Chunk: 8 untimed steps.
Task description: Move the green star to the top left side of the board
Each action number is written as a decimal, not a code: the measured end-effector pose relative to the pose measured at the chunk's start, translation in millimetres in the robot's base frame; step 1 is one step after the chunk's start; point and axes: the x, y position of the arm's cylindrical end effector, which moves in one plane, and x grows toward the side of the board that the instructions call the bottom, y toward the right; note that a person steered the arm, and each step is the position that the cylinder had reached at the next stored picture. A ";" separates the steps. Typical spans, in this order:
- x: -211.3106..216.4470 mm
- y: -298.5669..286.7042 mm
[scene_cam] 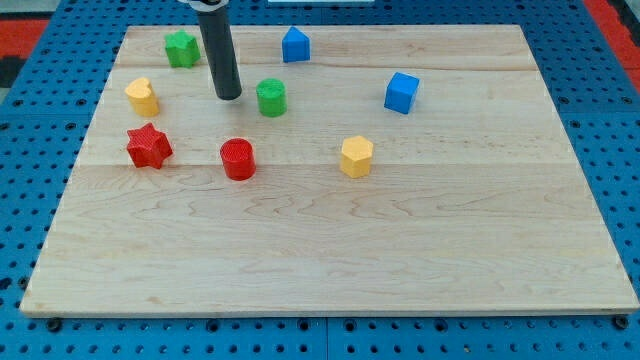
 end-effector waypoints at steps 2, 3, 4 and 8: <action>-70.5 -21.7; -64.7 -55.3; -47.8 -69.3; -39.8 -84.3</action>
